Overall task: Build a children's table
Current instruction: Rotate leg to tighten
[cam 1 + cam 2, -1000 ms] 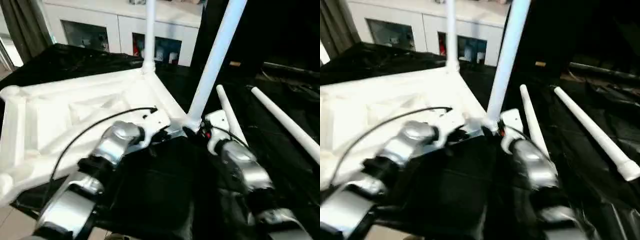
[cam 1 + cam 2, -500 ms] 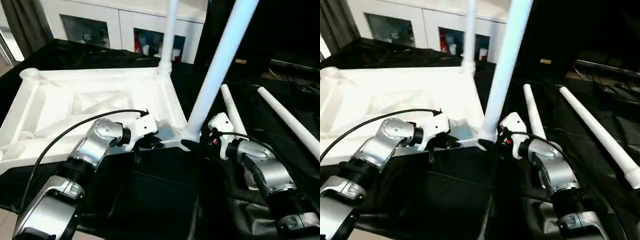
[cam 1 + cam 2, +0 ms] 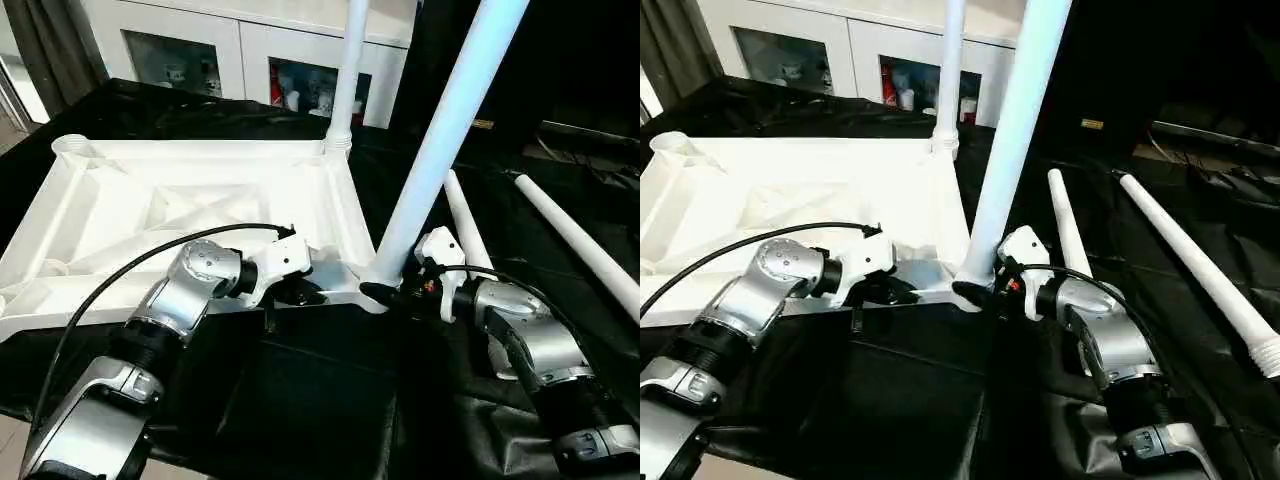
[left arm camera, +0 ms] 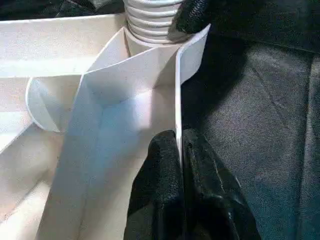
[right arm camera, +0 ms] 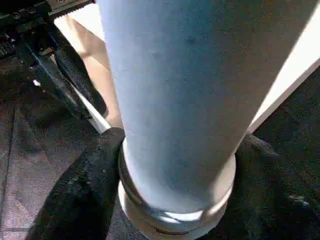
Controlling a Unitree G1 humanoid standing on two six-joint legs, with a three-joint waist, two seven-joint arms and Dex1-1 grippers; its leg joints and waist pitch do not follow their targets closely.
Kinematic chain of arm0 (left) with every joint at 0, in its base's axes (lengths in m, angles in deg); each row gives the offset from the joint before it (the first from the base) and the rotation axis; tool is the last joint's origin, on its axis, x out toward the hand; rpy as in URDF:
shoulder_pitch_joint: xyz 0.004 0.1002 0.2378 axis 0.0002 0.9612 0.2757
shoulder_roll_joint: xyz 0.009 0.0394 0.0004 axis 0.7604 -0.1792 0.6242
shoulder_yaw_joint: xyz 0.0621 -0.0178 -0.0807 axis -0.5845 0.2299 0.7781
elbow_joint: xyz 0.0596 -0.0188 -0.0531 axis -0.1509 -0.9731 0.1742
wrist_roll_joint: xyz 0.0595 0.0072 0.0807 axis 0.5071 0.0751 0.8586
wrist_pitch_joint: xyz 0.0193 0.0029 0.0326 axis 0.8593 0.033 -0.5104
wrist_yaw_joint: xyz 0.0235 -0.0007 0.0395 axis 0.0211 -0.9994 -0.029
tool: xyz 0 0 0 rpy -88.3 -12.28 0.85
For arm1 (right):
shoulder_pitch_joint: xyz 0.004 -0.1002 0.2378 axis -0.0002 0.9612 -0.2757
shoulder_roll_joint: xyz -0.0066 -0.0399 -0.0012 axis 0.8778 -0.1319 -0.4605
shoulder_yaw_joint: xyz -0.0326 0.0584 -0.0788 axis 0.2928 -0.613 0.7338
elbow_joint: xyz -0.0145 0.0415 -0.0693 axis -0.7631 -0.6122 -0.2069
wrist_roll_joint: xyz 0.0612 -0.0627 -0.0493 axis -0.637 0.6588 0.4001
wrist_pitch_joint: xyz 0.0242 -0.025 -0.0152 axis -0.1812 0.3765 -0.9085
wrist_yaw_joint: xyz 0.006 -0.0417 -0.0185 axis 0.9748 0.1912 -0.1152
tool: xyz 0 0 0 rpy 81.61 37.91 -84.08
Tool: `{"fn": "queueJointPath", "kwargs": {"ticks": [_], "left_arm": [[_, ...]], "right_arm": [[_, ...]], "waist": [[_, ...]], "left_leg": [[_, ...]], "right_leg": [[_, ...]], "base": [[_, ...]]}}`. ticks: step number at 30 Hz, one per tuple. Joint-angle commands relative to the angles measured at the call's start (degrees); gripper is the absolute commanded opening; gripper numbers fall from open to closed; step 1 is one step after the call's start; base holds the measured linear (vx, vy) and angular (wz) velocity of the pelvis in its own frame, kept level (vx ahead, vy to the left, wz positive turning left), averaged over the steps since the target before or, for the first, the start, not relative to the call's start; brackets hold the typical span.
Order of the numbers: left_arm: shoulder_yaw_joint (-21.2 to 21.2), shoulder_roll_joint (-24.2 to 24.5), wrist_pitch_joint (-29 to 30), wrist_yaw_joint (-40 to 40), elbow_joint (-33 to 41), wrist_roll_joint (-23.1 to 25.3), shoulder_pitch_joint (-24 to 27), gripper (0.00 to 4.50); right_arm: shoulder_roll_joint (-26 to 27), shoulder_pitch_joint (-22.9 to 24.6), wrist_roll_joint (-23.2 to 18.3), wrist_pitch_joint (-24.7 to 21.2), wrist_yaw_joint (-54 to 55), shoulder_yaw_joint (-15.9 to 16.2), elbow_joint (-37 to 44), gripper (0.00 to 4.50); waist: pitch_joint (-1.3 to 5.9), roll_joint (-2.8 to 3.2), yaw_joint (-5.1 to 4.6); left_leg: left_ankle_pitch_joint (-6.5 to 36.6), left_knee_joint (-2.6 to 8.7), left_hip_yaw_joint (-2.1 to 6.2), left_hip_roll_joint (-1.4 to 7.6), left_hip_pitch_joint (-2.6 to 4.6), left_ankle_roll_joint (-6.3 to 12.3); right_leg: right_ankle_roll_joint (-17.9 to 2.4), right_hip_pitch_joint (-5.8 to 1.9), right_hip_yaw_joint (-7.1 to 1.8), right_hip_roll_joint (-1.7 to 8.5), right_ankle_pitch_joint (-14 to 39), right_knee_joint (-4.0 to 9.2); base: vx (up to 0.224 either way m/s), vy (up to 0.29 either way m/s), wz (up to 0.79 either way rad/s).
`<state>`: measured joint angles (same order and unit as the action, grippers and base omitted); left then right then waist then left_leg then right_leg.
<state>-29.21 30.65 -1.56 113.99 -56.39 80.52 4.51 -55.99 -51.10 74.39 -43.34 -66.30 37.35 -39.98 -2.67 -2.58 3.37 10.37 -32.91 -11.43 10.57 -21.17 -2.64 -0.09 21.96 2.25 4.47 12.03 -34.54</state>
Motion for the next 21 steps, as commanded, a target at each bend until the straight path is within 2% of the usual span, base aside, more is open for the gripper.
{"fn": "queueJointPath", "kwargs": {"ticks": [1, 7, 8, 9, 10, 11, 12, 13, 14, 15, 16, 17, 18, 20, 21], "left_arm": [[-2.07, -0.47, 0.43, 1.42, -0.43, 0.24, 1.73, 0.00], [-1.16, -1.13, 1.73, -0.50, -1.09, 0.19, 1.58, 0.00], [-0.30, -2.27, 2.58, -3.44, -2.29, 0.39, 1.01, 0.00], [1.04, -4.54, 3.41, -9.81, -5.07, 1.15, -0.37, 0.00], [1.98, -6.16, 3.98, -14.37, -7.08, 1.70, -1.36, 0.00], [1.98, -6.16, 3.99, -14.38, -7.09, 1.70, -1.36, 0.00], [2.60, -7.89, 4.78, -19.20, -9.21, 2.56, -2.48, 0.00], [2.98, -9.68, 5.73, -23.02, -10.90, 3.11, -3.51, 0.00], [2.98, -9.68, 5.73, -23.02, -10.90, 3.11, -3.51, 0.00], [2.98, -10.97, 6.38, -24.94, -11.65, 3.40, -4.10, 0.00], [2.69, -13.33, 7.52, -27.48, -12.46, 3.82, -4.96, 0.00], [2.69, -13.33, 7.52, -27.48, -12.46, 3.82, -4.96, 0.00], [2.30, -14.74, 8.08, -28.15, -12.52, 4.06, -5.28, 0.00], [1.72, -15.86, 8.18, -28.20, -12.38, 4.33, -5.40, 0.00], [0.89, -17.08, 7.60, -27.60, -12.38, 4.79, -5.49, 0.00]], "right_arm": [[0.37, -0.07, -0.77, -0.16, -1.38, 0.16, 0.61, 2.84], [1.77, 0.47, -0.10, -1.09, 1.70, 0.00, -0.52, 2.75], [2.80, 0.29, 1.11, -0.84, 4.98, -0.26, -2.18, 2.75], [5.23, -0.38, 2.35, -1.00, 12.09, -1.74, -5.51, 2.75], [6.97, -0.88, 3.14, -1.16, 17.10, -2.83, -7.86, 2.75], [6.98, -0.88, 3.14, -1.16, 17.11, -2.83, -7.87, 2.74], [9.35, -1.49, 3.31, -1.70, 23.58, -4.71, -10.50, 2.74], [11.58, -2.00, 3.59, -2.12, 29.34, -6.00, -12.72, 2.74], [11.58, -2.00, 3.59, -2.12, 29.34, -6.00, -12.72, 2.74], [13.12, -2.31, 3.76, -2.23, 32.29, -6.38, -13.94, 2.74], [15.89, -3.10, 4.22, -2.07, 36.61, -6.52, -15.83, 2.74], [15.89, -3.10, 4.22, -2.07, 36.61, -6.52, -15.83, 2.74], [17.43, -3.72, 4.74, -1.54, 38.36, -6.13, -16.68, 2.74], [18.73, -4.47, 4.96, -0.76, 39.12, -5.73, -17.50, 2.74], [20.06, -5.85, 4.98, 0.94, 37.76, -5.00, -18.86, 3.09]], "waist": [[3.36, -0.30, 0.06], [3.18, -0.18, 0.02], [3.18, -0.21, -0.05], [2.94, -0.17, -0.31], [2.88, -0.24, -0.37], [2.79, -0.21, -0.53], [2.78, -0.08, -0.47], [2.64, -0.12, -0.82], [2.56, -0.18, -0.86], [2.57, -0.22, -0.87], [2.56, 0.25, -0.78], [2.43, 0.06, -1.02], [2.36, 0.03, -1.01], [2.39, 0.10, -1.12], [2.29, 0.10, -1.38]], "left_leg": [[6.44, 3.19, 1.02, 3.06, 1.08, 4.09], [7.96, 3.30, 1.07, 3.08, 1.07, 3.18], [8.33, 3.31, 1.06, 3.09, 1.08, 2.90], [10.33, 3.46, 1.01, 3.02, 1.13, 1.66], [11.38, 3.58, 1.09, 3.02, 1.30, 0.92], [13.77, 3.72, 1.25, 2.99, 1.43, -0.58], [14.75, 3.79, 1.45, 2.96, 1.47, -1.22], [16.30, 3.98, 1.49, 3.01, 1.45, -2.27], [17.42, 4.05, 1.55, 2.91, 1.59, -2.65], [19.27, 4.00, 1.74, 2.85, 1.79, -2.68], [19.73, 3.98, 1.73, 2.83, 1.82, -2.63], [20.96, 4.08, 1.78, 2.76, 1.84, -2.81], [21.58, 4.13, 1.94, 2.70, 1.76, -2.78], [23.11, 4.16, 2.05, 2.71, 1.90, -2.75], [25.53, 4.13, 2.18, 2.51, 2.11, -2.58]], "right_leg": [[-14.90, -2.12, -2.27, 3.93, 0.96, 2.90], [-14.71, -1.98, -2.27, 3.98, 3.53, 3.12], [-14.63, -1.95, -2.27, 3.92, 4.02, 3.13], [-14.20, -1.52, -2.37, 3.90, 7.08, 3.46], [-13.84, -1.47, -2.35, 3.90, 9.01, 3.75], [-13.08, -1.31, -2.38, 4.06, 13.23, 4.10], [-12.58, -1.37, -2.29, 4.14, 15.16, 4.18], [-11.60, -1.08, -2.36, 4.08, 17.64, 4.42], [-10.99, -0.98, -2.32, 4.06, 19.30, 4.67], [-9.84, -0.84, -2.25, 4.20, 22.41, 5.08], [-9.29, -0.59, -2.43, 4.28, 22.75, 5.31], [-8.85, -0.36, -2.40, 4.19, 24.05, 5.55], [-8.34, -0.49, -2.28, 4.18, 25.14, 5.62], [-7.23, -0.24, -2.21, 4.24, 27.14, 5.92], [-6.24, 0.11, -2.02, 4.22, 29.67, 6.39]], "base": [[0.000, 0.000, 0.00], [0.000, 0.000, 0.00], [0.000, 0.000, 0.00], [0.000, 0.000, 0.00], [0.000, 0.000, 0.00], [0.000, 0.000, 0.00], [0.000, 0.000, 0.00], [-0.052, 0.014, -0.03], [0.000, 0.000, 0.00], [0.000, 0.000, 0.00], [0.000, 0.000, 0.00], [0.000, 0.000, 0.00], [0.000, 0.000, 0.00], [0.000, 0.000, 0.00], [0.000, 0.000, 0.00]]}}
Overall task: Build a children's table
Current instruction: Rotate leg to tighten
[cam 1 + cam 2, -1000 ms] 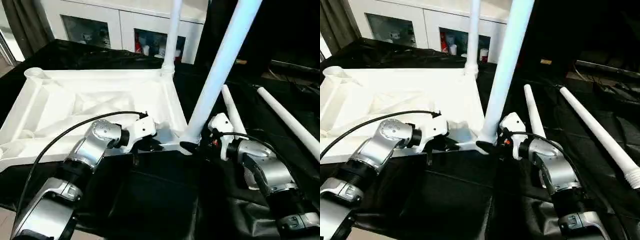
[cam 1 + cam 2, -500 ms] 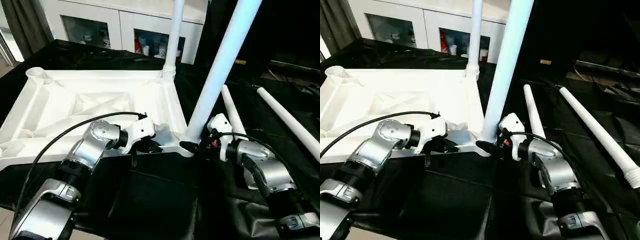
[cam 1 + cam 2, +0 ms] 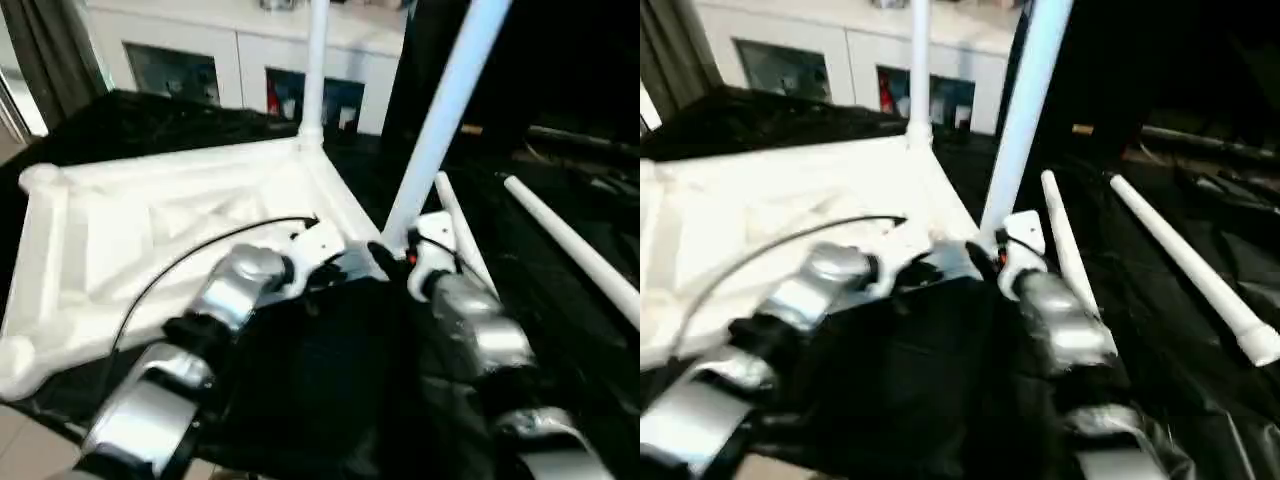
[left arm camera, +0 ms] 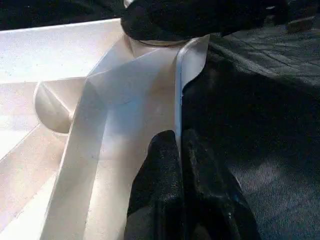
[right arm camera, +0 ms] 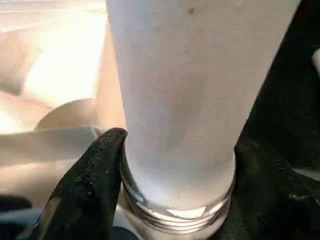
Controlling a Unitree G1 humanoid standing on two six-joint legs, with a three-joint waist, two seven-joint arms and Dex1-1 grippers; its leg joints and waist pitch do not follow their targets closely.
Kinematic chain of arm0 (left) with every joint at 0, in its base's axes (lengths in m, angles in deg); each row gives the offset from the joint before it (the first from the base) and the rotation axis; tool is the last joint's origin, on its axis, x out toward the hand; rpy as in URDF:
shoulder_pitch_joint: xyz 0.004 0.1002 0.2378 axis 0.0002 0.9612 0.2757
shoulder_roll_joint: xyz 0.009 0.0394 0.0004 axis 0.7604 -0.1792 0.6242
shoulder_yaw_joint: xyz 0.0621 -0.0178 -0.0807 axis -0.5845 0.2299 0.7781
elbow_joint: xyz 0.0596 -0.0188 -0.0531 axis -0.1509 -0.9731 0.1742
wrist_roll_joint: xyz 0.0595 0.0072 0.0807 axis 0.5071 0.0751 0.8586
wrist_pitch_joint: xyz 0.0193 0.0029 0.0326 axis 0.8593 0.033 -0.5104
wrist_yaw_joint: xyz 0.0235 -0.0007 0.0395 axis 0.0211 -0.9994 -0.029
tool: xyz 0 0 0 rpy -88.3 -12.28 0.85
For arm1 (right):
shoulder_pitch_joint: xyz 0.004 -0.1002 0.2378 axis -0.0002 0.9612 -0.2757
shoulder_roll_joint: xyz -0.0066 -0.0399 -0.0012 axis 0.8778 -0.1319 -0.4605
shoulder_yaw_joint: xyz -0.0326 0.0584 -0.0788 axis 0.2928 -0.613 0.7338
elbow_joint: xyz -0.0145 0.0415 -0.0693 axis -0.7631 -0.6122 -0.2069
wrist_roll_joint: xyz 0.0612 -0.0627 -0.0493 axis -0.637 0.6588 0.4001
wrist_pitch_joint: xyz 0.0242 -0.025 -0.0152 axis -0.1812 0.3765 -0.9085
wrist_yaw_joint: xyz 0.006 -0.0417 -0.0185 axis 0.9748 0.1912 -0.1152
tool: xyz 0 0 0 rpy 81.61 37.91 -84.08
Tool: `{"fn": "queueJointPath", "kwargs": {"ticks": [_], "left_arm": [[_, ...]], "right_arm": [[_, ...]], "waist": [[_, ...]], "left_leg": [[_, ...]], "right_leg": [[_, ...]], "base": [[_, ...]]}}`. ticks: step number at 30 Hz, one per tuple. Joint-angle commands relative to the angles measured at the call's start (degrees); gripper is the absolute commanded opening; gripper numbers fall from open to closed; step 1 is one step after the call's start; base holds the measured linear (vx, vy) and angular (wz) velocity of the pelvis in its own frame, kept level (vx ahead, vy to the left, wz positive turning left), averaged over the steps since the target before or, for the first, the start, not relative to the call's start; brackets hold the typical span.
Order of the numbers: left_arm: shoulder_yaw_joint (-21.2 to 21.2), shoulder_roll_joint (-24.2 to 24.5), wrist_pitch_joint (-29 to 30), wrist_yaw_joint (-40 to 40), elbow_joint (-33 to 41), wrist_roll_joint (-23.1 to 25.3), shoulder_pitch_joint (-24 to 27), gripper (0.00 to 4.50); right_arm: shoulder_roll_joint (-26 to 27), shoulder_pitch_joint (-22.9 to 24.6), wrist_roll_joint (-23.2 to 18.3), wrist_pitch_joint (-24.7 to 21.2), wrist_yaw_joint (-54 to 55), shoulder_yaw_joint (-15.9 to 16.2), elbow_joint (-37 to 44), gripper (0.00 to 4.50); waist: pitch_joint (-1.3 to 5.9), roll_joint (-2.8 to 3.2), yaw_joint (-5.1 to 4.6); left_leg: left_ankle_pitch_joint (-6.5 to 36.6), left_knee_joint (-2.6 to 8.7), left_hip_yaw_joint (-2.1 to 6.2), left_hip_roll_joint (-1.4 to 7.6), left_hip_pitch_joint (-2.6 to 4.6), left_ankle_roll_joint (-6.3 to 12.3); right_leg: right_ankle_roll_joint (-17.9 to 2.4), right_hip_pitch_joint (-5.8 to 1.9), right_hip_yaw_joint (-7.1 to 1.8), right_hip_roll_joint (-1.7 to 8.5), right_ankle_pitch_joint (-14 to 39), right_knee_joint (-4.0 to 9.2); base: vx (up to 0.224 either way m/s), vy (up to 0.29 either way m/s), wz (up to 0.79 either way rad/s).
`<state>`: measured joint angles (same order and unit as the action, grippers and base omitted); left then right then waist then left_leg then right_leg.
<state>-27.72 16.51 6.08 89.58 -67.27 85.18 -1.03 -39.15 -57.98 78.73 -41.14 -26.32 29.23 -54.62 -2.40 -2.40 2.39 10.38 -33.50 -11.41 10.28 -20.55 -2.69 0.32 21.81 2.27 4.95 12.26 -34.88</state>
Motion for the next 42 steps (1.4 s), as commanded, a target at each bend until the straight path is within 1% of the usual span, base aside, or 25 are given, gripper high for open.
{"fn": "queueJointPath", "kwargs": {"ticks": [1, 3, 7, 8, 9, 10, 11, 12, 13, 14, 15, 17, 19, 20, 21, 23, 24, 26, 27, 29, 32, 36, 39, 41, 42], "left_arm": [[-0.64, -2.98, -0.11, -3.11, -1.50, 0.14, 0.05, 0.00], [-0.81, -3.15, -0.68, -2.62, -1.90, 0.24, -0.01, 0.00], [-0.87, -2.69, -1.49, -2.05, -2.47, 0.30, -0.03, 0.00], [-0.96, -1.75, -2.04, -1.10, -2.30, 0.33, 0.25, 0.00], [-1.14, 0.35, -3.03, 1.38, -1.35, 0.01, 1.05, 0.00], [-1.15, 1.35, -4.08, 2.87, -0.68, -0.14, 1.53, 0.00], [-1.15, 1.35, -4.08, 2.87, -0.68, -0.14, 1.53, 0.00], [-1.05, 2.00, -4.05, 3.78, -0.24, -0.25, 1.81, 0.00], [-1.03, 2.13, -4.04, 3.97, -0.14, -0.27, 1.87, 0.00], [-1.17, 3.90, -5.22, 6.04, 0.75, -0.13, 2.47, 0.00], [-1.30, 5.13, -5.74, 8.08, 1.54, -0.40, 2.95, 0.00], [-1.58, 6.51, -7.54, 10.90, 2.60, -0.97, 3.69, 0.00], [-1.97, 8.72, -10.00, 16.17, 4.62, -2.47, 5.21, 0.00], [-2.07, 9.27, -10.58, 17.37, 5.00, -2.82, 5.55, 0.00], [-2.18, 9.83, -10.63, 18.56, 5.37, -3.09, 5.82, 0.00], [-2.32, 10.61, -10.98, 20.14, 5.91, -3.42, 6.15, 0.00], [-2.36, 11.06, -11.30, 21.06, 6.29, -3.66, 6.35, 0.00], [-2.29, 11.60, -11.13, 22.47, 7.23, -4.29, 6.68, 0.00], [-2.17, 12.11, -10.54, 23.91, 8.36, -4.98, 7.12, 0.00], [-2.19, 12.40, -10.55, 24.56, 8.85, -5.14, 7.34, 0.00], [-2.15, 12.58, -10.71, 24.89, 9.12, -5.09, 7.54, 0.00], [-2.12, 12.67, -10.83, 25.31, 9.45, -5.17, 7.79, 0.00], [-2.06, 12.69, -10.54, 25.37, 9.79, -5.11, 7.90, 0.00], [-2.02, 12.76, -10.49, 25.43, 9.92, -5.15, 7.94, 0.00], [-1.99, 12.84, -10.47, 25.45, 9.94, -5.16, 7.92, 0.00]], "right_arm": [[3.28, 0.96, 0.62, -1.19, -2.37, 3.14, -4.26, 3.30], [3.75, 0.30, 0.39, -0.59, -3.52, 3.04, -4.69, 3.46], [3.66, -0.21, 0.51, -0.11, -3.82, 2.71, -4.99, 3.87], [2.79, -0.22, 0.67, 0.51, -4.98, 2.89, -4.30, 3.87], [0.48, 0.12, 0.32, 0.75, -8.05, 3.02, -2.15, 3.87], [-0.90, 0.33, 0.06, 0.58, -9.78, 3.17, -1.11, 3.87], [-0.90, 0.33, 0.06, 0.58, -9.78, 3.17, -1.11, 3.87], [-2.13, 0.51, 0.26, 0.20, -10.86, 3.54, -0.33, 3.87], [-2.39, 0.55, 0.30, 0.12, -11.09, 3.61, -0.17, 3.87], [-5.54, 1.35, 0.72, -0.71, -14.74, 4.76, 2.48, 3.87], [-7.62, 1.86, 0.50, -1.45, -17.38, 5.06, 4.41, 3.87], [-9.72, 2.46, -0.11, -2.03, -20.69, 5.17, 6.45, 3.87], [-13.56, 3.80, -1.49, -2.26, -27.76, 5.85, 10.10, 3.87], [-14.57, 4.20, -1.71, -1.86, -29.79, 6.14, 10.90, 3.87], [-15.46, 4.59, -2.05, -1.97, -31.95, 6.26, 11.57, 3.87], [-16.55, 5.12, -2.62, -2.03, -34.76, 6.50, 12.34, 3.87], [-17.19, 5.41, -3.01, -2.12, -36.16, 6.78, 12.82, 3.87], [-18.01, 5.76, -3.65, -2.39, -37.86, 7.19, 13.48, 3.87], [-18.58, 6.03, -4.02, -2.87, -39.08, 7.66, 14.25, 3.87], [-18.97, 6.29, -4.41, -3.48, -40.38, 8.09, 14.86, 3.87], [-19.11, 6.40, -4.74, -3.77, -41.18, 8.22, 15.14, 3.87], [-18.71, 6.33, -4.95, -3.94, -42.32, 7.90, 15.19, 3.48], [-18.68, 6.78, -5.19, -4.30, -43.11, 8.41, 15.60, 3.21], [-18.66, 6.92, -5.22, -4.44, -43.13, 8.43, 15.86, 3.09], [-18.58, 7.09, -5.33, -4.57, -43.13, 8.38, 16.08, 3.03]], "waist": [[2.02, -0.08, -0.40], [2.11, -0.08, -0.68], [2.40, 0.03, -0.90], [2.47, 0.00, -0.87], [2.65, -0.25, -0.70], [2.84, -0.19, -0.56], [2.80, -0.17, -0.46], [2.58, -0.28, -0.59], [2.53, -0.43, -0.54], [2.64, -0.48, -0.30], [2.66, -0.54, -0.12], [2.74, -0.52, 0.06], [2.95, -0.63, 0.21], [3.05, -0.57, 0.36], [3.30, -0.56, 0.36], [3.39, -0.42, 0.49], [3.30, -0.43, 0.59], [3.32, -0.40, 0.77], [3.30, -0.63, 0.70], [3.20, -0.48, 0.84], [3.07, -0.54, 0.92], [3.09, -0.58, 0.91], [3.19, -0.56, 0.95], [3.26, -0.74, 0.98], [3.30, -0.65, 1.05]], "left_leg": [[25.52, 4.71, 2.17, 2.80, 1.49, -2.52], [26.07, 4.94, 2.45, 2.77, 1.17, -2.07], [24.66, 5.35, 2.52, 2.91, 0.72, -1.56], [23.84, 5.45, 2.39, 2.94, 0.71, -1.29], [22.55, 5.42, 2.34, 2.99, 0.52, -0.68], [20.30, 5.26, 2.12, 3.06, 0.36, 0.01], [19.40, 5.22, 2.04, 3.07, 0.27, 0.42], [19.24, 5.19, 1.85, 3.01, 0.09, 0.92], [19.64, 5.14, 1.80, 2.97, 0.23, 0.98], [19.81, 4.93, 1.84, 2.95, 0.32, 1.07], [18.39, 4.92, 1.74, 3.04, 0.18, 1.53], [16.98, 4.85, 1.62, 3.12, 0.19, 2.12], [14.45, 4.73, 1.58, 3.15, -0.09, 3.00], [12.48, 4.43, 1.27, 3.22, 0.10, 4.06], [10.06, 4.27, 1.30, 3.17, -0.22, 4.63], [7.77, 4.10, 1.22, 3.26, -0.11, 5.40], [6.56, 3.96, 1.08, 3.25, -0.05, 6.34], [6.71, 3.95, 1.02, 3.28, 0.13, 6.58], [6.90, 3.90, 0.95, 3.23, 0.12, 6.64], [7.56, 3.95, 0.91, 3.30, 0.20, 6.41], [9.42, 4.08, 0.93, 3.30, 0.28, 5.22], [9.69, 4.15, 1.02, 3.33, 0.29, 4.29], [8.75, 4.05, 1.00, 3.30, 0.32, 4.50], [7.39, 3.95, 0.97, 3.25, 0.25, 5.01], [6.83, 3.87, 0.95, 3.22, 0.27, 5.36]], "right_leg": [[-6.65, 0.25, -2.04, 3.75, 29.44, 6.73], [-6.15, 0.11, -1.96, 3.75, 29.28, 6.71], [-7.30, -0.39, -1.87, 3.73, 24.40, 6.29], [-7.79, -0.46, -1.89, 3.70, 22.51, 6.22], [-8.17, -0.66, -1.93, 3.76, 20.63, 5.99], [-8.94, -0.80, -2.08, 3.85, 17.45, 5.74], [-9.28, -0.84, -2.08, 3.86, 16.37, 5.70], [-9.65, -0.76, -2.09, 3.77, 16.49, 5.73], [-9.57, -0.69, -2.07, 3.83, 17.84, 5.90], [-9.23, -0.76, -2.05, 4.07, 20.81, 6.15], [-8.95, -0.93, -2.11, 4.00, 19.85, 6.08], [-9.25, -0.87, -2.17, 3.99, 17.82, 5.89], [-10.20, -1.30, -2.05, 3.88, 14.08, 5.37], [-11.56, -1.12, -2.12, 3.80, 10.15, 4.91], [-12.53, -1.56, -2.03, 3.78, 6.61, 4.36], [-13.79, -1.50, -1.94, 3.66, 2.65, 3.89], [-15.16, -1.59, -1.91, 3.59, -0.13, 3.58], [-15.80, -1.63, -1.90, 3.59, -0.37, 3.49], [-15.90, -1.62, -1.91, 3.55, -0.26, 3.51], [-15.90, -1.60, -1.98, 3.66, 0.83, 3.63], [-15.16, -1.52, -2.01, 3.71, 4.28, 3.97], [-14.43, -1.56, -2.03, 3.72, 5.90, 4.03], [-14.57, -1.59, -2.03, 3.69, 4.48, 3.86], [-14.87, -1.68, -1.99, 3.62, 2.47, 3.61], [-15.09, -1.72, -1.99, 3.66, 1.73, 3.50]], "base": [[0.000, 0.000, 0.00], [0.000, 0.000, 0.00], [0.000, 0.000, 0.00], [0.000, 0.000, 0.00], [0.000, 0.000, 0.00], [0.000, 0.000, 0.00], [0.000, 0.000, 0.00], [0.000, 0.000, 0.00], [0.000, 0.000, 0.00], [0.000, 0.000, 0.00], [0.000, 0.000, 0.00], [0.000, 0.000, 0.00], [0.000, 0.000, 0.00], [0.054, -0.017, 0.02], [0.054, -0.017, 0.02], [0.025, -0.004, -0.01], [0.000, 0.000, 0.00], [0.000, 0.000, 0.00], [0.000, 0.000, 0.00], [0.000, 0.000, 0.00], [0.000, 0.000, 0.00], [0.000, 0.000, 0.00], [0.000, 0.000, 0.00], [0.000, 0.000, 0.00], [0.000, 0.000, 0.00]]}}
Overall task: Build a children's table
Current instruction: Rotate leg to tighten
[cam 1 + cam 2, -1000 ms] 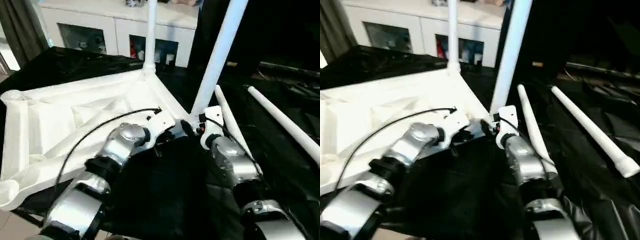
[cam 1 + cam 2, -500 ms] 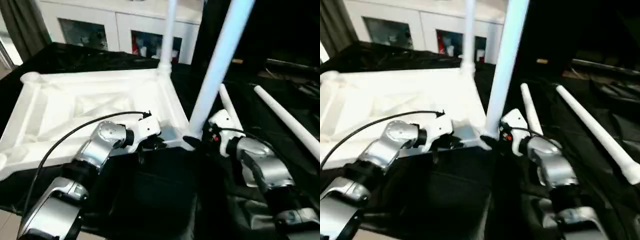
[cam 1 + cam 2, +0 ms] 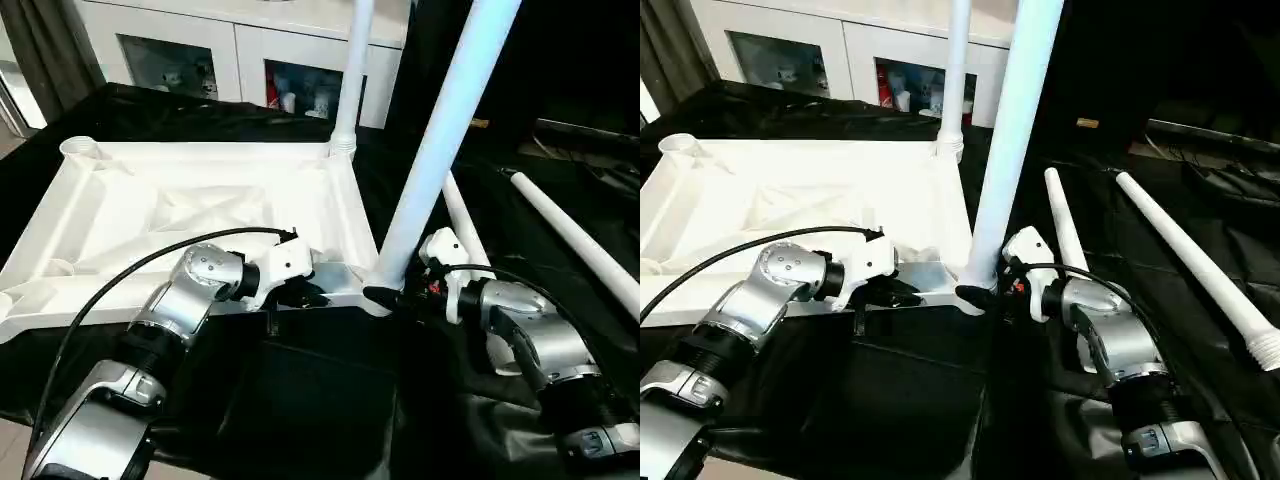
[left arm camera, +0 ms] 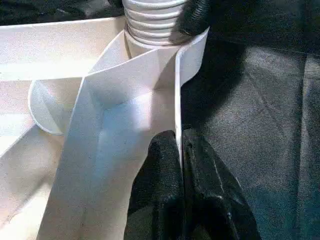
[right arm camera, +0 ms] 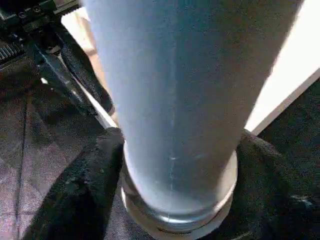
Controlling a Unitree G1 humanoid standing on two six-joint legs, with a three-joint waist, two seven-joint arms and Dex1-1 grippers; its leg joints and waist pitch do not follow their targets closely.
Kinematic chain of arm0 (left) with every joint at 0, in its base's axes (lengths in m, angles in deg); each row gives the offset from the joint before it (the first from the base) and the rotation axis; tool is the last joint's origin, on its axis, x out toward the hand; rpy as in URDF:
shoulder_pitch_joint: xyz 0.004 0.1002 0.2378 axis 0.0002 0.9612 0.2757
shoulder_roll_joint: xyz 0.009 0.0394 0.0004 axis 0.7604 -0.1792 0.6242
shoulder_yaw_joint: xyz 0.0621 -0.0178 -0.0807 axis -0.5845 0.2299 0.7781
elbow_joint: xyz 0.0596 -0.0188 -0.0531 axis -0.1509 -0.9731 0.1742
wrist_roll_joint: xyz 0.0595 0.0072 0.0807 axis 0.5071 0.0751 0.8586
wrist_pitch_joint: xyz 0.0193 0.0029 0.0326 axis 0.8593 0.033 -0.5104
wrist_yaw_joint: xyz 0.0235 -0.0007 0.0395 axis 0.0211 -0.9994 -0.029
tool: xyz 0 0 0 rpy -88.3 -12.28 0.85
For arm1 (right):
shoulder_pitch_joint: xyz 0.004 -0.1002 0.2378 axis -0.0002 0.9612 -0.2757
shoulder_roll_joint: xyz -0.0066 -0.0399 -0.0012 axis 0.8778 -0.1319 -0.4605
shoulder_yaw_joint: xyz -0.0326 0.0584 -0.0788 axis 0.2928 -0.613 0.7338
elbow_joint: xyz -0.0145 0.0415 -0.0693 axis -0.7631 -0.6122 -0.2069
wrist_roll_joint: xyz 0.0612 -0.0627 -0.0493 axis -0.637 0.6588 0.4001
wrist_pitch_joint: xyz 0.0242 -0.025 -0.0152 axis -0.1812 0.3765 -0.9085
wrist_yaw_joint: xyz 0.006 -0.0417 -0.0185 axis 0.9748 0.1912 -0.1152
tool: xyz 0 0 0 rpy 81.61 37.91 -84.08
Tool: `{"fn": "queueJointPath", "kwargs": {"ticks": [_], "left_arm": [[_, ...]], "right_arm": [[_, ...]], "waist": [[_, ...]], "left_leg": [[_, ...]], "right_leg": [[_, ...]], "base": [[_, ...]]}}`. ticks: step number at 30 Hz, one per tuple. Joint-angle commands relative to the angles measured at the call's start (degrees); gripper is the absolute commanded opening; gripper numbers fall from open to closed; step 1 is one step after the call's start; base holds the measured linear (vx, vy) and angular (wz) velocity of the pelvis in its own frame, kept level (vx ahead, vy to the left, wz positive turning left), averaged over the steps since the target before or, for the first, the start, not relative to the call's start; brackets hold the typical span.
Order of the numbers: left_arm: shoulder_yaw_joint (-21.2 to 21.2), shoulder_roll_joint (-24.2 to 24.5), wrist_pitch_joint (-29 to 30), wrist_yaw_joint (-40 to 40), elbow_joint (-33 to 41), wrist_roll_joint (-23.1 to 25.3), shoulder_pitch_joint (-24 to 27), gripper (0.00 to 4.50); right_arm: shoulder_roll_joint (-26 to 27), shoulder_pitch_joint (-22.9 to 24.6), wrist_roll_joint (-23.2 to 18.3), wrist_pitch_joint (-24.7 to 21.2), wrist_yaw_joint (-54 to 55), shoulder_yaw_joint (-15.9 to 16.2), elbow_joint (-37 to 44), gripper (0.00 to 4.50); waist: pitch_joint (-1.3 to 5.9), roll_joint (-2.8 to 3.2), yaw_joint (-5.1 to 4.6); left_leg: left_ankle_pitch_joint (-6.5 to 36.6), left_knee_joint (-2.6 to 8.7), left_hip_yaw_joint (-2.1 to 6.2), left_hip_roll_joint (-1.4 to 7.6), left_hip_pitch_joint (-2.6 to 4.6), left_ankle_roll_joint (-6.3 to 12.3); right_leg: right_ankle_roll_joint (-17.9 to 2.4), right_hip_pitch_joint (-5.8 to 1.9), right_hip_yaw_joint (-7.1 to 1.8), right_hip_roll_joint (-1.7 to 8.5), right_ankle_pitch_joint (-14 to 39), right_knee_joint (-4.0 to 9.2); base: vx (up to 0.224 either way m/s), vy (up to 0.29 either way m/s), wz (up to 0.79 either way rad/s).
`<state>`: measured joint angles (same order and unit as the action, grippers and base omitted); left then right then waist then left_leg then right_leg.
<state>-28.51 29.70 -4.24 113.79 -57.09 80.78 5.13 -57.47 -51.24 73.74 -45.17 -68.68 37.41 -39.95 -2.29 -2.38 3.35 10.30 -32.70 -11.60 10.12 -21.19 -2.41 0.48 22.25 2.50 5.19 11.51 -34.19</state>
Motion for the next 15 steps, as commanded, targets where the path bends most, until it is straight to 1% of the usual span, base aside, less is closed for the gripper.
{"fn": "queueJointPath", "kwargs": {"ticks": [1, 2, 3, 4, 6, 7, 8, 9, 10, 11, 12, 13, 14, 15], "left_arm": [[-1.18, -0.30, -0.14, 1.26, -0.23, -0.78, 1.74, 0.00], [-1.11, -0.27, -0.26, 1.12, -0.32, -0.75, 1.68, 0.00], [-0.82, -0.54, -0.52, 0.01, -0.89, -0.52, 1.46, 0.00], [-0.63, -0.72, -0.65, -0.71, -1.26, -0.38, 1.32, 0.00], [0.00, -1.84, 0.06, -4.28, -3.12, 0.47, 0.52, 0.00], [0.28, -2.54, 0.44, -6.25, -4.21, 0.93, 0.03, 0.00], [0.58, -3.54, 1.20, -8.91, -5.50, 1.54, -0.59, 0.00], [0.79, -4.55, 1.80, -11.39, -6.66, 2.10, -1.20, 0.00], [0.92, -6.34, 3.09, -14.80, -8.29, 2.84, -2.22, 0.00], [1.02, -7.74, 4.10, -17.06, -9.32, 3.19, -2.94, 0.00], [1.08, -8.37, 4.58, -17.97, -9.77, 3.30, -3.30, 0.00], [1.12, -9.33, 5.15, -19.39, -10.43, 3.47, -3.81, 0.00], [1.13, -10.89, 6.11, -21.44, -11.36, 3.70, -4.61, 0.00], [1.08, -11.90, 6.61, -22.57, -11.84, 3.83, -5.08, 0.00]], "right_arm": [[-0.21, 0.45, -0.42, -0.62, -0.76, 0.15, 1.55, 2.91], [-0.02, 0.64, -0.52, -0.69, -0.51, 0.04, 1.59, 2.91], [0.55, 1.04, -0.79, -0.69, 0.54, -0.42, 1.35, 2.77], [0.89, 1.23, -0.91, -0.67, 1.18, -0.70, 1.17, 2.75], [2.59, 1.22, -0.42, -0.41, 5.25, -2.00, -0.95, 2.74], [3.54, 0.98, 0.47, 0.05, 8.26, -2.55, -2.69, 2.72], [4.75, 0.70, 1.46, 0.63, 11.94, -3.13, -4.63, 2.71], [6.03, 0.41, 2.18, 0.90, 15.56, -3.78, -6.28, 2.71], [8.56, -0.26, 2.41, 0.49, 21.57, -5.37, -8.57, 2.70], [10.50, -0.81, 2.30, -0.05, 25.80, -6.58, -9.86, 2.70], [11.29, -1.11, 2.22, -0.30, 27.50, -7.08, -10.37, 2.70], [12.38, -1.55, 2.41, -0.30, 30.13, -7.56, -11.12, 2.70], [14.04, -2.28, 2.69, -0.12, 33.44, -7.96, -12.31, 2.70], [15.08, -2.77, 3.00, 0.11, 35.37, -8.00, -13.06, 2.70]], "waist": [[3.15, -0.65, 0.10], [3.16, -0.65, 0.11], [3.13, -0.71, 0.09], [3.12, -0.69, 0.10], [3.03, -0.71, 0.05], [2.87, -0.64, -0.05], [2.73, -0.61, -0.11], [2.66, -0.58, -0.20], [2.45, -0.42, -0.52], [2.53, -0.50, -0.71], [2.57, -0.50, -0.83], [2.47, -0.38, -0.96], [2.52, -0.32, -1.18], [2.47, -0.33, -1.10]], "left_leg": [[6.79, 3.04, 1.11, 3.38, 0.89, 5.33], [6.87, 3.04, 1.10, 3.37, 0.93, 5.38], [7.11, 3.04, 1.10, 3.37, 0.91, 5.35], [7.21, 3.06, 1.12, 3.37, 0.87, 5.19], [7.99, 3.12, 1.15, 3.35, 0.90, 4.75], [9.21, 3.27, 1.15, 3.34, 0.94, 3.98], [11.56, 3.45, 1.28, 3.35, 1.07, 2.79], [12.61, 3.56, 1.31, 3.43, 1.16, 2.02], [15.52, 3.78, 1.36, 3.32, 1.44, 0.23], [17.14, 3.98, 1.69, 3.31, 1.46, -1.16], [17.55, 4.04, 1.78, 3.32, 1.43, -1.48], [18.40, 4.10, 1.78, 3.29, 1.52, -1.80], [19.51, 4.04, 1.77, 3.11, 1.60, -1.89], [19.81, 4.08, 1.87, 3.11, 1.59, -1.81]], "right_leg": [[-15.34, -2.13, -2.21, 3.42, 2.31, 2.83], [-15.37, -2.12, -2.20, 3.42, 2.45, 2.85], [-15.35, -2.12, -2.19, 3.41, 3.04, 2.91], [-15.25, -2.13, -2.21, 3.45, 3.50, 2.93], [-15.02, -2.00, -2.19, 3.42, 4.87, 3.10], [-14.62, -1.81, -2.24, 3.43, 7.17, 3.36], [-13.89, -1.69, -2.21, 3.48, 10.84, 3.75], [-13.51, -1.55, -2.25, 3.54, 12.63, 3.91], [-12.67, -1.10, -2.31, 3.49, 16.78, 4.39], [-11.60, -1.25, -2.24, 3.64, 19.98, 4.55], [-11.15, -1.24, -2.21, 3.65, 20.60, 4.62], [-10.44, -0.97, -2.28, 3.57, 21.13, 4.88], [-10.07, -0.81, -2.35, 3.55, 21.93, 5.08], [-9.82, -0.86, -2.34, 3.66, 22.50, 5.21]], "base": [[0.000, 0.000, 0.00], [0.000, 0.000, 0.00], [0.000, 0.000, 0.00], [0.000, 0.000, 0.00], [0.000, 0.000, 0.00], [0.000, 0.000, 0.00], [0.000, 0.000, 0.00], [0.000, 0.000, 0.00], [0.000, 0.000, 0.00], [-0.066, 0.016, -0.02], [0.000, 0.000, 0.00], [0.000, 0.000, 0.00], [0.000, 0.000, 0.00], [0.000, 0.000, 0.00]]}}
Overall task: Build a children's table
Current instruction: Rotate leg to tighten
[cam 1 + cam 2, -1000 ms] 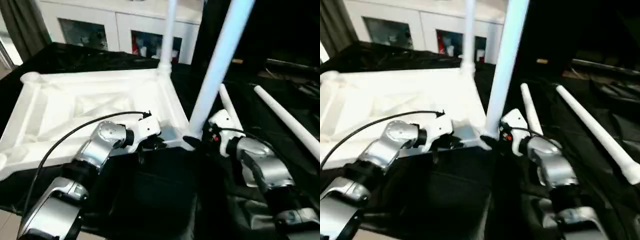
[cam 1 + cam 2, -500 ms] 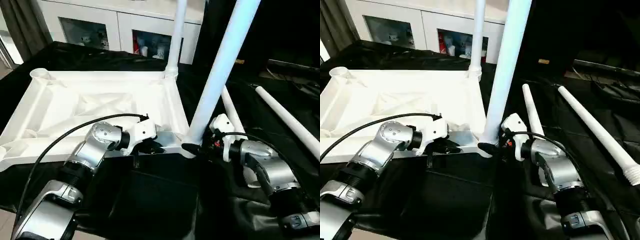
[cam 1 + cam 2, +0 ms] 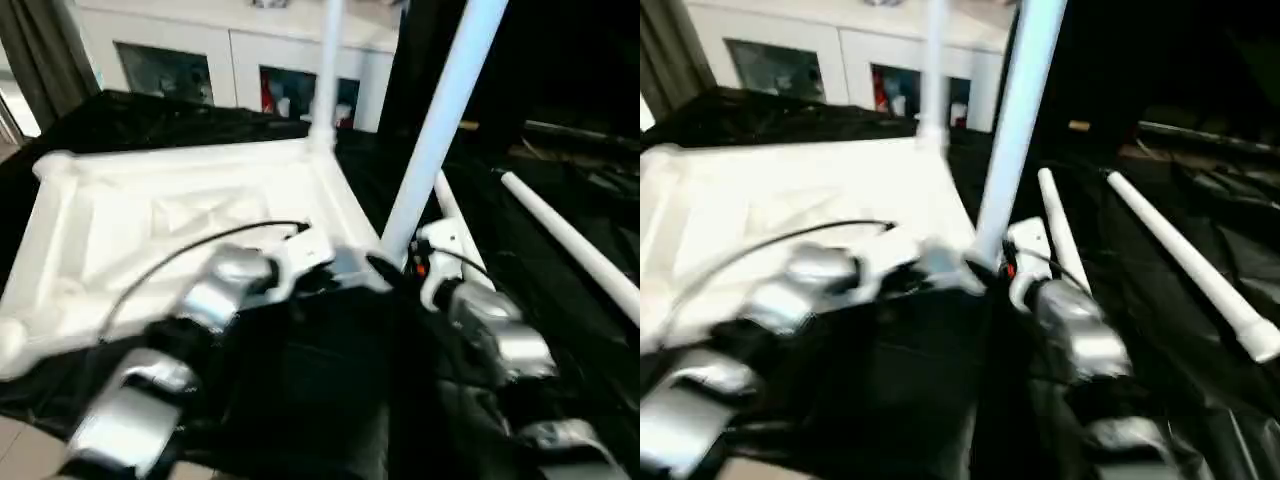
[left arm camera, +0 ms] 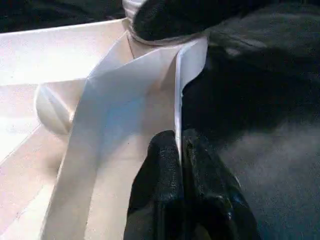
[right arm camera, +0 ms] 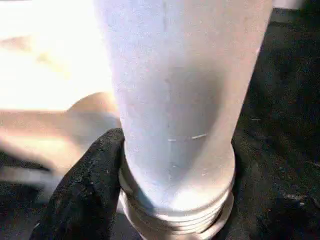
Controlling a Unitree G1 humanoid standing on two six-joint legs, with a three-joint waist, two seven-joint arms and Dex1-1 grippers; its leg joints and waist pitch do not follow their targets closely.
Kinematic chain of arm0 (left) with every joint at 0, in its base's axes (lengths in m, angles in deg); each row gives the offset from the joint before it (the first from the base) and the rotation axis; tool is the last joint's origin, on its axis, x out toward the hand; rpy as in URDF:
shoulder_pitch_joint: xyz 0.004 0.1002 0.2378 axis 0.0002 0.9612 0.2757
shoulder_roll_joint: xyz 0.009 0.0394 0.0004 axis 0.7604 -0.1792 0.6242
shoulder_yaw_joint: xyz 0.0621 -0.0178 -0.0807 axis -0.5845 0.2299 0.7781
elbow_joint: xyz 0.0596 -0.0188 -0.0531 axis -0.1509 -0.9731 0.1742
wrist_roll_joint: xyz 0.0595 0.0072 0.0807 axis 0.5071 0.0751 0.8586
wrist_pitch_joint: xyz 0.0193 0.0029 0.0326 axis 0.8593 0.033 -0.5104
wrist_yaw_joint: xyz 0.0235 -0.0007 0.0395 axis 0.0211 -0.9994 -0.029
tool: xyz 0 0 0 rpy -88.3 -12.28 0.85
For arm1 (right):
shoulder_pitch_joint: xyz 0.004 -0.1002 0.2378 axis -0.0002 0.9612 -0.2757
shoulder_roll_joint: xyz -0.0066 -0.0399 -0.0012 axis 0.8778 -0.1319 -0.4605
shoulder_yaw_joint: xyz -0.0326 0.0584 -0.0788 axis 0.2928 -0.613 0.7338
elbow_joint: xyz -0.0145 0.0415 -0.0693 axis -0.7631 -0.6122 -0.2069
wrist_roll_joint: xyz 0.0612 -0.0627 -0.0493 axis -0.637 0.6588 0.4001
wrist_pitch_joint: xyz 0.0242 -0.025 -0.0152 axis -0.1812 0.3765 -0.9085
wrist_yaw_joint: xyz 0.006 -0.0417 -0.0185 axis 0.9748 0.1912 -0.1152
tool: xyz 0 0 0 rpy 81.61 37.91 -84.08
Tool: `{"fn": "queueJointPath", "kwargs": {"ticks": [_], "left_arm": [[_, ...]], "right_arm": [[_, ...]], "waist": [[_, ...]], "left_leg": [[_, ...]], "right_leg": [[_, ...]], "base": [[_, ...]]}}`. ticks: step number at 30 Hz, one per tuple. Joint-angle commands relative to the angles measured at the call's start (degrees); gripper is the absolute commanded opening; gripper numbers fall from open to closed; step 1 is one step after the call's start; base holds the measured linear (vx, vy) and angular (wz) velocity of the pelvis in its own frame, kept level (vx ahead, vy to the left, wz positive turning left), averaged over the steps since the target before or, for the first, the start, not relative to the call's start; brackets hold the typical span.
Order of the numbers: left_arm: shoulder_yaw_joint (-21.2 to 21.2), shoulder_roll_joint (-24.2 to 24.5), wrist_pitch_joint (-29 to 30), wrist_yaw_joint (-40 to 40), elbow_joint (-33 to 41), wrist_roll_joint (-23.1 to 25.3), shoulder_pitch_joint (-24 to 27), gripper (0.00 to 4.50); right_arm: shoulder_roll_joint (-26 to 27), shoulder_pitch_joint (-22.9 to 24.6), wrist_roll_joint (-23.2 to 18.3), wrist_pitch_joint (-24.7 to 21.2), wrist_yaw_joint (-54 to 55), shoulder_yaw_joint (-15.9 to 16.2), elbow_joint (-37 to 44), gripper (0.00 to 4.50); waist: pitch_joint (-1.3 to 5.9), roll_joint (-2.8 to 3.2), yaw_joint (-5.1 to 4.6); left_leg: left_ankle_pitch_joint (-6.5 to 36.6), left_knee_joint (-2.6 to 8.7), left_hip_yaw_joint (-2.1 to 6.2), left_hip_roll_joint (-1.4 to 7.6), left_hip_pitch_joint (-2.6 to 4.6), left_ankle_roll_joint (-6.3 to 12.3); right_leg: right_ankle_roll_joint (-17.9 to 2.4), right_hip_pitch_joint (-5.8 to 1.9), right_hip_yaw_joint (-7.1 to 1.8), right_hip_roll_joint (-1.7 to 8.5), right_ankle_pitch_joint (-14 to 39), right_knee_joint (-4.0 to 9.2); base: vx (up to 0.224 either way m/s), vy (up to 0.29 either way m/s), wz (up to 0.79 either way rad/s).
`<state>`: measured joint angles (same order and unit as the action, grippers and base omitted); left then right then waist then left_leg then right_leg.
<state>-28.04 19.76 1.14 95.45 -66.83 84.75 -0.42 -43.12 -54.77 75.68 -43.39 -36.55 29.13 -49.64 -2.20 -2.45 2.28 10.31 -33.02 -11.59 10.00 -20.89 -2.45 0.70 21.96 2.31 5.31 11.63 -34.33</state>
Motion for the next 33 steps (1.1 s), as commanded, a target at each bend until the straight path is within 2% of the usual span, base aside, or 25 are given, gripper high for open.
{"fn": "queueJointPath", "kwargs": {"ticks": [1, 2, 3, 4, 7, 9, 11, 14, 15, 16, 18, 20, 21, 22, 23, 24, 26, 28, 30, 33], "left_arm": [[0.55, -4.32, 2.32, -6.53, -2.90, -0.01, -0.49, 0.00], [0.53, -5.52, 2.78, -7.58, -3.31, -0.01, -1.00, 0.00], [0.52, -6.13, 2.97, -8.07, -3.50, -0.03, -1.26, 0.00], [0.10, -6.93, 2.35, -7.64, -3.70, 0.09, -1.59, 0.00], [-0.21, -7.27, 1.87, -7.00, -3.65, 0.15, -1.74, 0.00], [-0.20, -7.24, 1.42, -6.92, -4.50, 0.42, -2.06, 0.00], [-0.20, -6.90, 1.23, -6.68, -4.68, 0.47, -2.05, 0.00], [-0.25, -4.88, 0.10, -4.46, -4.34, 0.52, -1.32, 0.00], [-0.43, -4.05, -0.48, -3.45, -3.95, 0.54, -0.96, 0.00], [-0.54, -3.19, -0.70, -2.18, -3.35, 0.39, -0.55, 0.00], [-0.60, -1.32, -1.79, 0.74, -2.00, -0.15, 0.35, 0.00], [-0.76, 0.13, -2.22, 3.54, -1.04, -0.68, 0.96, 0.00], [-0.76, 0.13, -2.22, 3.54, -1.04, -0.68, 0.96, 0.00], [-1.05, 2.22, -3.44, 7.82, 0.12, -1.49, 1.74, 0.00], [-1.18, 2.87, -4.01, 9.12, 0.42, -1.70, 1.93, 0.00], [-1.24, 3.22, -4.34, 9.83, 0.56, -1.81, 2.02, 0.00], [-1.32, 5.32, -6.86, 14.42, 1.75, -3.06, 3.00, 0.00], [-1.51, 6.73, -8.18, 16.01, 1.65, -2.82, 3.17, 0.00], [-1.49, 7.84, -8.58, 17.55, 1.75, -2.90, 3.27, 0.00], [-1.25, 8.41, -7.95, 18.68, 2.33, -3.52, 3.47, 0.00]], "right_arm": [[2.96, -0.37, 2.30, -0.47, 6.71, 1.05, -4.98, 2.70], [4.00, -0.97, 3.07, 0.31, 8.09, 1.66, -5.78, 2.70], [4.50, -1.27, 3.53, 0.79, 8.70, 2.08, -6.18, 2.70], [5.46, -1.80, 3.93, 1.36, 8.90, 2.59, -6.67, 2.70], [6.02, -2.18, 3.48, 2.07, 7.26, 2.85, -6.90, 2.70], [6.54, -2.78, 2.70, 2.61, 6.70, 1.80, -7.72, 3.26], [6.52, -3.05, 2.31, 2.65, 6.36, 1.33, -7.86, 3.42], [4.02, -3.19, 3.57, 3.97, 3.60, 2.68, -6.98, 3.61], [2.99, -2.94, 3.45, 4.45, 2.15, 2.85, -6.06, 3.61], [1.81, -2.48, 2.72, 4.56, -0.04, 2.76, -4.70, 3.61], [-1.13, -1.13, 1.16, 4.84, -6.67, 3.39, -1.59, 3.61], [-3.57, -0.02, 0.46, 4.90, -12.00, 4.28, 0.60, 3.61], [-3.57, -0.02, 0.46, 4.90, -12.00, 4.28, 0.60, 3.61], [-6.97, 1.15, 0.09, 4.75, -18.48, 5.53, 2.88, 3.61], [-7.96, 1.40, 0.00, 4.63, -20.24, 5.84, 3.41, 3.61], [-8.45, 1.49, 0.00, 4.61, -21.19, 5.96, 3.61, 3.61], [-10.79, 1.70, -0.75, 4.58, -25.01, 6.03, 4.62, 3.61], [-12.24, 1.73, -1.41, 3.84, -27.71, 6.12, 5.22, 3.61], [-13.44, 1.72, -1.45, 3.66, -29.79, 6.47, 5.49, 3.61], [-14.10, 1.71, -1.52, 3.56, -31.40, 6.75, 5.74, 3.61]], "waist": [[2.45, -0.31, -0.16], [2.44, 0.23, -0.14], [2.40, -0.01, -0.30], [2.51, 0.04, -0.20], [2.56, -0.01, -0.18], [2.57, 0.02, -0.18], [2.50, 0.06, -0.24], [2.49, -0.08, -0.19], [2.52, -0.47, -0.25], [2.56, -0.25, -0.09], [2.57, -0.30, -0.07], [2.67, -0.35, 0.24], [2.67, -0.34, 0.14], [2.85, -0.06, 0.17], [2.87, -0.23, 0.25], [2.95, -0.09, 0.11], [3.17, -0.19, 0.07], [3.22, -0.13, 0.09], [3.25, -0.04, 0.27], [3.05, -0.17, 0.36]], "left_leg": [[19.47, 4.44, 1.88, 3.25, 1.08, -1.51], [19.50, 4.42, 1.87, 3.25, 1.23, -1.79], [20.06, 4.44, 1.89, 3.18, 1.32, -2.08], [19.78, 4.49, 1.94, 3.18, 1.14, -1.71], [19.43, 4.49, 1.86, 3.16, 0.94, -0.46], [18.99, 4.52, 1.83, 3.16, 0.83, -0.10], [19.62, 4.61, 1.89, 3.17, 0.80, -0.04], [19.88, 4.61, 1.96, 3.22, 0.71, 0.05], [19.64, 4.62, 1.97, 3.25, 0.59, 0.26], [19.05, 4.58, 1.94, 3.32, 0.63, 0.55], [17.78, 4.52, 1.85, 3.30, 0.46, 1.14], [15.69, 4.23, 1.66, 3.34, 0.34, 2.81], [15.25, 4.23, 1.62, 3.34, 0.22, 3.04], [14.37, 4.18, 1.70, 3.32, 0.13, 3.18], [13.69, 4.07, 1.61, 3.44, 0.18, 3.50], [11.36, 3.89, 1.50, 3.39, 0.04, 4.54], [9.27, 3.66, 1.50, 3.38, -0.02, 5.26], [7.95, 3.44, 1.35, 3.47, 0.17, 6.38], [7.08, 3.28, 1.17, 3.50, 0.49, 6.97], [8.31, 3.41, 1.13, 3.56, 0.42, 6.59]], "right_leg": [[-9.75, -0.69, -2.16, 3.53, 22.28, 5.34], [-9.86, -0.47, -2.23, 3.56, 22.00, 5.35], [-9.73, -0.38, -2.11, 3.42, 22.26, 5.52], [-9.65, -0.65, -2.09, 3.50, 21.53, 5.50], [-9.42, -0.73, -2.14, 3.41, 19.93, 5.50], [-9.65, -0.78, -2.14, 3.37, 19.05, 5.43], [-9.73, -0.78, -2.09, 3.39, 19.90, 5.50], [-9.41, -0.81, -2.08, 3.57, 21.15, 5.64], [-9.30, -0.94, -2.02, 3.52, 21.10, 5.62], [-9.37, -0.93, -2.07, 3.58, 20.24, 5.53], [-9.97, -1.14, -2.07, 3.47, 17.73, 5.30], [-10.94, -1.39, -2.07, 3.49, 14.33, 4.96], [-11.20, -1.40, -2.10, 3.53, 14.15, 4.86], [-11.54, -1.63, -1.96, 3.48, 13.16, 4.74], [-11.80, -1.70, -1.99, 3.46, 12.02, 4.64], [-13.39, -1.72, -1.98, 3.35, 7.65, 4.02], [-14.60, -1.99, -1.89, 3.34, 4.45, 3.57], [-15.84, -1.90, -1.91, 3.27, 1.36, 3.24], [-16.78, -1.75, -1.92, 3.18, -0.57, 3.02], [-17.05, -1.86, -1.90, 3.34, 1.46, 3.16]], "base": [[0.000, 0.000, 0.00], [0.000, 0.000, 0.00], [0.000, 0.000, 0.00], [0.000, 0.000, 0.00], [0.000, 0.000, 0.00], [0.000, 0.000, 0.00], [0.000, 0.000, 0.00], [0.000, 0.000, 0.00], [0.000, 0.000, 0.00], [0.000, 0.000, 0.00], [0.000, 0.000, 0.00], [0.000, 0.000, 0.00], [0.000, 0.000, 0.00], [0.000, 0.000, 0.00], [0.000, 0.000, 0.00], [0.000, 0.000, 0.00], [0.000, 0.000, 0.00], [0.000, 0.000, 0.00], [0.000, 0.000, 0.00], [0.000, 0.000, 0.00]]}}
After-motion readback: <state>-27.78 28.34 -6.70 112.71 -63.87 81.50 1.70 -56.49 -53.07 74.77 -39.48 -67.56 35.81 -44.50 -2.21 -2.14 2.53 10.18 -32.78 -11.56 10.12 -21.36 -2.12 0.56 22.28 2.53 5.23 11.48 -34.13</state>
